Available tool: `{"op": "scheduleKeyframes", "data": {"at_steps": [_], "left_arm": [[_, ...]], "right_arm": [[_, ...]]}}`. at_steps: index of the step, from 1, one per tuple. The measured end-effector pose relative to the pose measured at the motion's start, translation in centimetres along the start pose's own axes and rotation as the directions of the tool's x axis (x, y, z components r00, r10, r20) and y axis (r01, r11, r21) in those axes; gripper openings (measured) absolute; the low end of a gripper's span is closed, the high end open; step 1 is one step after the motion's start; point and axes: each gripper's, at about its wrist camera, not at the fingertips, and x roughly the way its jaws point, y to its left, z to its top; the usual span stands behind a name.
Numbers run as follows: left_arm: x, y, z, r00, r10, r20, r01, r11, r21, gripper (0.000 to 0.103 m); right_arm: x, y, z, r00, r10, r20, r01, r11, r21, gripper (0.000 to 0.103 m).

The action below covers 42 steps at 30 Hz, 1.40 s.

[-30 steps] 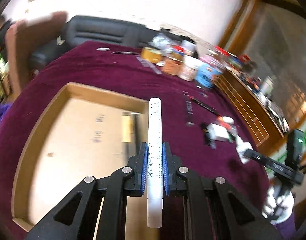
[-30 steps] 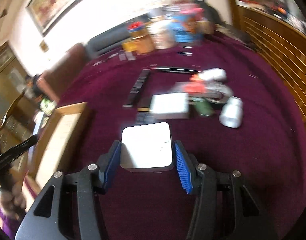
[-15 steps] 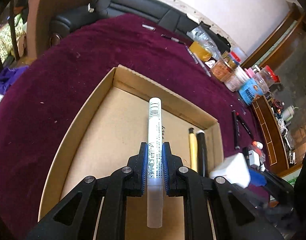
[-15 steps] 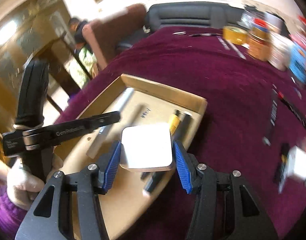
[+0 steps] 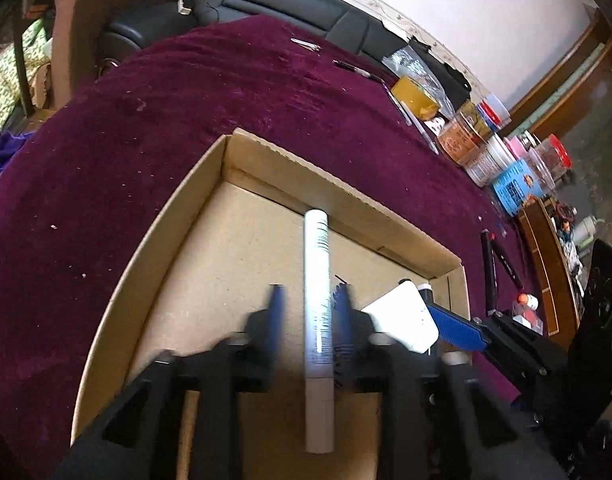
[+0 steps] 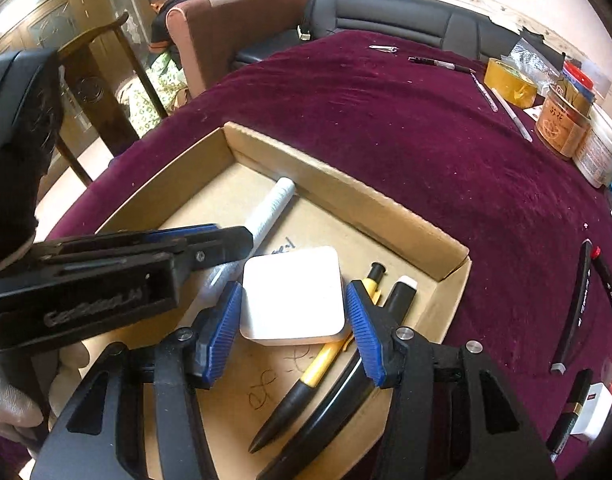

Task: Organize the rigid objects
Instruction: 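Carry the white marker and charger into the box and open both tools, then grasp the black Touch marker with the left tool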

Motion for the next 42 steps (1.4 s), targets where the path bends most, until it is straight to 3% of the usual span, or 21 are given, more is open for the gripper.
{"op": "scheduleKeyframes", "data": {"at_steps": [4, 11, 16, 19, 21, 27, 33, 35, 37, 39, 40, 42], "left_arm": [[-1.1, -0.6, 0.1, 0.999, 0.018, 0.026, -0.018, 1.000, -0.017, 0.045], [-5.0, -3.5, -1.2, 0.996, 0.022, 0.092, -0.023, 1.000, 0.015, 0.047], [-7.8, -7.9, -3.2, 0.989, -0.043, 0.139, 0.031, 0.995, 0.091, 0.060], [-7.7, -10.6, -4.2, 0.988, -0.084, 0.132, 0.066, 0.988, 0.137, 0.062], [-6.9, -12.4, -4.8, 0.990, -0.092, 0.110, 0.073, 0.983, 0.166, 0.062], [-3.9, -17.3, -6.8, 0.993, -0.113, 0.023, 0.106, 0.973, 0.206, 0.062], [-0.9, -20.8, -7.9, 0.995, -0.094, -0.025, 0.098, 0.965, 0.242, 0.062], [0.3, -21.5, -8.1, 0.997, -0.072, -0.036, 0.079, 0.962, 0.262, 0.062], [2.1, -22.3, -8.2, 0.998, -0.039, -0.058, 0.053, 0.958, 0.281, 0.062], [3.8, -23.0, -8.4, 0.996, -0.013, -0.085, 0.038, 0.954, 0.298, 0.062], [4.9, -23.5, -8.4, 0.995, 0.000, -0.097, 0.029, 0.952, 0.305, 0.062], [6.1, -24.1, -8.1, 0.994, -0.003, -0.112, 0.036, 0.953, 0.302, 0.062]], "right_arm": [[-1.8, -0.5, 0.3, 0.999, 0.003, 0.048, -0.004, 1.000, 0.017, 0.053], [-9.9, -2.9, -1.4, 0.978, 0.004, 0.208, -0.024, 0.995, 0.095, 0.059], [-16.2, -7.3, -5.7, 0.940, -0.116, 0.322, 0.053, 0.979, 0.199, 0.059], [-19.7, -10.7, -9.7, 0.889, -0.271, 0.368, 0.150, 0.933, 0.327, 0.069], [-21.1, -13.2, -11.8, 0.875, -0.319, 0.364, 0.167, 0.905, 0.391, 0.078], [-22.9, -20.4, -16.2, 0.856, -0.411, 0.313, 0.199, 0.821, 0.535, 0.078], [-23.7, -27.5, -19.4, 0.789, -0.535, 0.303, 0.202, 0.691, 0.694, 0.078], [-23.7, -29.3, -20.2, 0.779, -0.557, 0.289, 0.200, 0.657, 0.726, 0.078], [-23.2, -31.2, -21.5, 0.781, -0.559, 0.278, 0.167, 0.617, 0.769, 0.078], [-22.4, -32.3, -22.1, 0.806, -0.533, 0.255, 0.141, 0.593, 0.793, 0.078], [-22.0, -32.7, -22.2, 0.821, -0.513, 0.250, 0.124, 0.588, 0.799, 0.078], [-21.8, -32.9, -22.3, 0.831, -0.496, 0.254, 0.110, 0.592, 0.798, 0.078]]}}
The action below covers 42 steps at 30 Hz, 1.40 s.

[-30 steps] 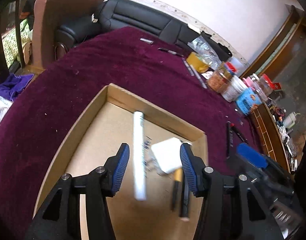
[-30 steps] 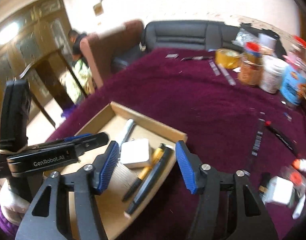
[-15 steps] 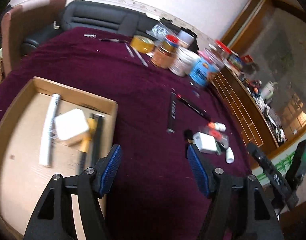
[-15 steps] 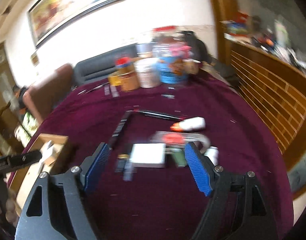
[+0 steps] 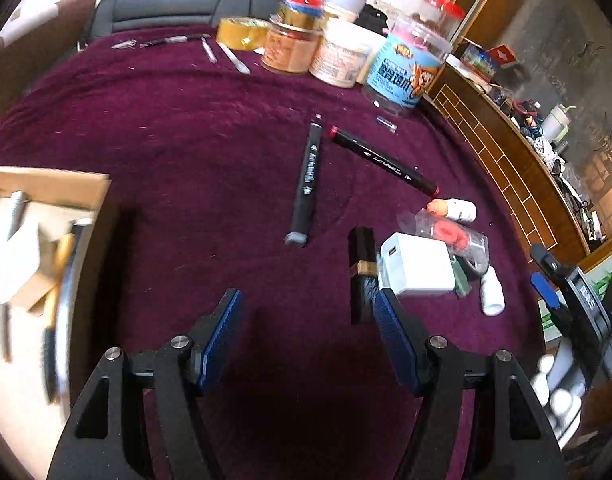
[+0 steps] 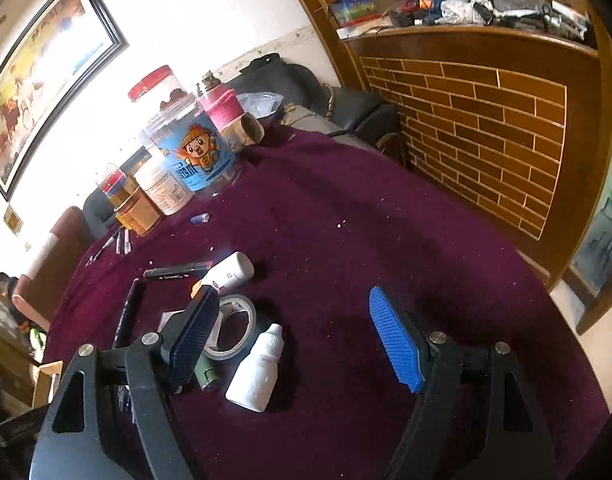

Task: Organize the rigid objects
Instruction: 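Grasp the black Touch marker with the left tool, then grasp the black gold-banded marker with the right tool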

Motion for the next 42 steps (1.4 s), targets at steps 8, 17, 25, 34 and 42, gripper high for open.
{"op": "scheduleKeyframes", "data": {"at_steps": [8, 17, 25, 34, 42], "left_arm": [[4.6, -1.6, 6.2, 0.988, 0.140, 0.071, -0.142, 0.989, 0.032, 0.062], [8.7, -2.7, 7.1, 0.965, 0.256, 0.062, -0.262, 0.956, 0.135, 0.036], [5.6, -1.0, 4.2, 0.974, 0.222, 0.043, -0.225, 0.968, 0.107, 0.011], [-4.4, -0.4, -1.8, 0.991, -0.053, 0.122, 0.043, 0.996, 0.080, 0.011], [-10.4, 1.1, -5.9, 0.964, -0.195, 0.182, 0.190, 0.981, 0.049, 0.011]], "right_arm": [[0.0, 0.1, -0.8, 0.999, 0.035, -0.028, -0.035, 0.999, -0.028, 0.078], [0.2, 0.0, -0.8, 0.999, 0.024, -0.033, -0.025, 0.999, -0.022, 0.078], [0.4, 0.1, -0.8, 0.999, 0.020, -0.042, -0.022, 0.999, -0.036, 0.078], [0.8, 0.2, -1.1, 0.998, 0.013, -0.069, -0.017, 0.998, -0.054, 0.078], [-0.4, 2.3, -1.9, 0.995, 0.054, -0.085, -0.062, 0.993, -0.102, 0.078]]}}
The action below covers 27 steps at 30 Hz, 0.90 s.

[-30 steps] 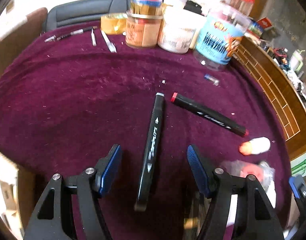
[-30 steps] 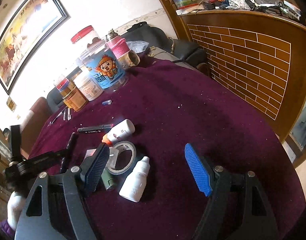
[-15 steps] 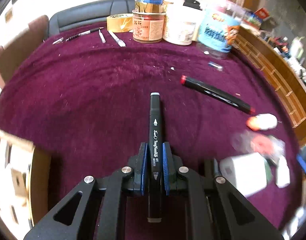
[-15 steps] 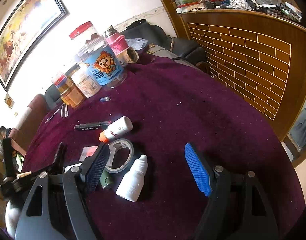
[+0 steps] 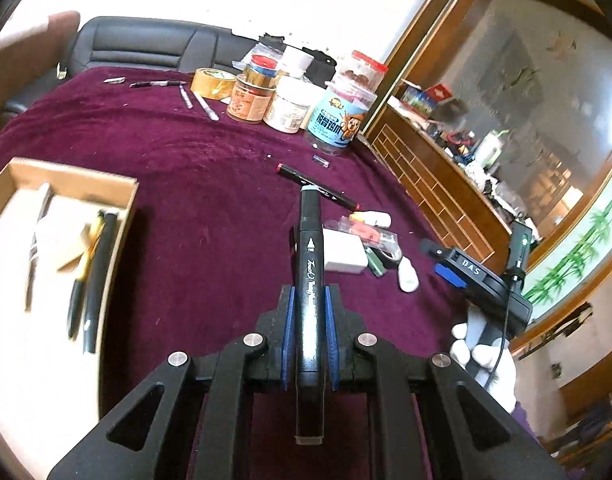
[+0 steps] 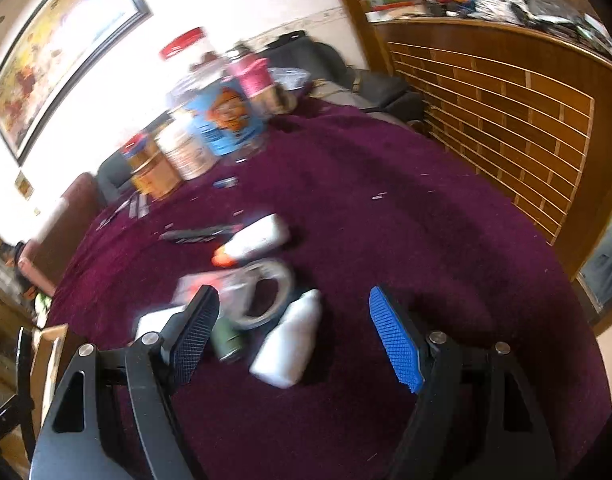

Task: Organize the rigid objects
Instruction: 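Grasp the black gold-banded marker with the right tool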

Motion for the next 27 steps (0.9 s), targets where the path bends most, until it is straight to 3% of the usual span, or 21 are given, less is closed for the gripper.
{"op": "scheduleKeyframes", "data": {"at_steps": [8, 10, 12, 14, 18, 20, 22, 23, 25, 27], "left_arm": [[-3.4, 2.9, -1.8, 0.999, 0.025, 0.035, -0.023, 0.999, -0.046, 0.011], [-4.1, 3.4, -2.1, 0.998, 0.030, 0.048, -0.027, 0.999, -0.046, 0.011], [-4.6, 4.2, -2.5, 0.998, 0.020, 0.053, -0.017, 0.998, -0.058, 0.011], [-4.9, 5.1, -2.5, 0.998, 0.010, 0.058, -0.006, 0.997, -0.080, 0.011], [-6.0, 7.1, -2.5, 0.997, 0.004, 0.082, 0.006, 0.993, -0.121, 0.011], [-6.6, 8.0, -2.5, 0.996, 0.000, 0.093, 0.013, 0.990, -0.143, 0.011], [-7.0, 8.9, -2.5, 0.995, -0.004, 0.104, 0.021, 0.987, -0.160, 0.011], [-7.2, 9.2, -2.6, 0.994, -0.006, 0.107, 0.023, 0.986, -0.165, 0.011], [-7.3, 10.0, -2.6, 0.994, -0.012, 0.111, 0.031, 0.983, -0.180, 0.011], [-7.4, 10.6, -2.8, 0.994, -0.020, 0.111, 0.041, 0.980, -0.193, 0.011]], "right_arm": [[1.5, 8.5, -1.7, 0.980, 0.130, -0.148, -0.152, 0.976, -0.153, 0.078], [2.1, 10.7, -1.8, 0.968, 0.167, -0.189, -0.201, 0.963, -0.180, 0.078], [3.4, 13.0, -2.1, 0.937, 0.218, -0.272, -0.274, 0.942, -0.192, 0.076], [4.8, 14.6, -2.5, 0.913, 0.234, -0.333, -0.309, 0.932, -0.191, 0.067], [8.0, 16.8, -3.0, 0.919, 0.114, -0.378, -0.223, 0.940, -0.260, 0.052], [9.2, 17.0, -3.2, 0.923, 0.059, -0.381, -0.174, 0.946, -0.275, 0.050], [9.7, 17.5, -3.4, 0.933, 0.009, -0.361, -0.127, 0.943, -0.306, 0.036], [10.1, 17.6, -3.5, 0.930, -0.003, -0.368, -0.120, 0.943, -0.312, 0.023], [11.2, 17.8, -4.1, 0.925, -0.071, -0.374, -0.068, 0.936, -0.344, 0.022], [11.1, 18.0, -4.4, 0.934, -0.097, -0.345, -0.042, 0.927, -0.373, 0.020]]}}
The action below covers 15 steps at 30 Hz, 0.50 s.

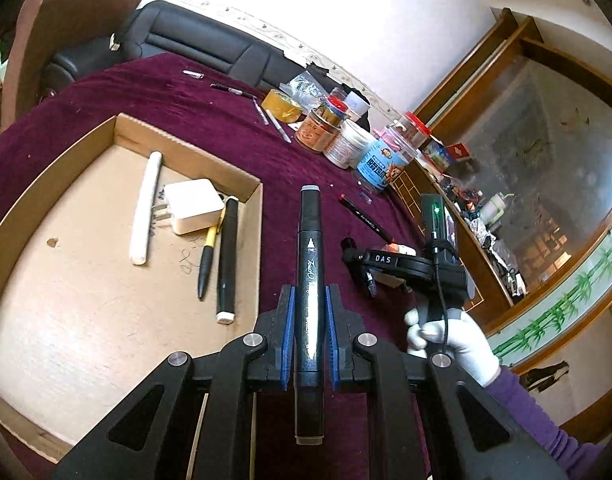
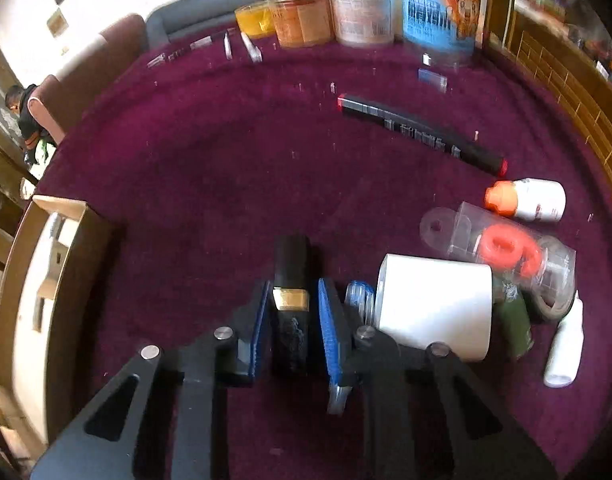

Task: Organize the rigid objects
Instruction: 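Grasp the black gold-banded marker with the right tool, then carry both held black markers over the cardboard box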

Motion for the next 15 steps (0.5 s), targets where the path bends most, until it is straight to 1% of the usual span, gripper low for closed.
{"op": "scheduleKeyframes", "data": {"at_steps": [1, 2, 3, 5, 7, 10, 11, 13, 15], "left_arm": [[-0.1, 0.2, -0.1, 1.000, -0.002, 0.001, 0.002, 1.000, -0.003, 0.011], [-0.3, 0.3, -0.2, 1.000, -0.003, 0.003, 0.003, 1.000, -0.005, 0.011], [-0.5, 0.6, -0.2, 1.000, -0.002, 0.007, 0.003, 1.000, -0.009, 0.011], [-1.1, 1.0, -0.2, 1.000, -0.001, 0.016, 0.001, 1.000, -0.022, 0.011], [-1.9, 1.8, 0.0, 0.999, 0.017, 0.038, -0.016, 0.999, -0.032, 0.011], [-2.9, 3.0, 0.6, 0.996, 0.066, 0.061, -0.064, 0.997, -0.045, 0.011], [-3.0, 3.4, 0.8, 0.994, 0.086, 0.065, -0.083, 0.995, -0.047, 0.011], [-3.2, 4.3, 1.3, 0.989, 0.131, 0.068, -0.127, 0.991, -0.049, 0.011], [-3.0, 5.3, 1.9, 0.984, 0.168, 0.060, -0.165, 0.985, -0.052, 0.011]], "right_arm": [[-0.1, 0.1, 0.0, 1.000, -0.007, 0.004, 0.007, 1.000, -0.001, 0.019], [-0.2, 0.2, 0.0, 1.000, -0.021, 0.005, 0.021, 1.000, 0.000, 0.015], [-0.3, 0.3, -0.2, 0.999, -0.040, 0.007, 0.040, 0.999, -0.001, 0.015], [-0.8, 0.3, -0.6, 1.000, -0.029, 0.010, 0.029, 1.000, 0.010, 0.015], [-1.8, 0.3, -1.0, 1.000, 0.002, 0.030, -0.003, 0.999, 0.032, 0.015], [-3.6, 0.6, -1.1, 0.994, 0.087, 0.067, -0.091, 0.994, 0.057, 0.015], [-4.6, 0.9, -1.3, 0.989, 0.123, 0.081, -0.128, 0.990, 0.058, 0.015], [-5.2, 1.9, -1.0, 0.981, 0.173, 0.089, -0.178, 0.983, 0.052, 0.015], [-6.3, 3.3, -1.2, 0.967, 0.240, 0.086, -0.244, 0.969, 0.044, 0.015]]}}
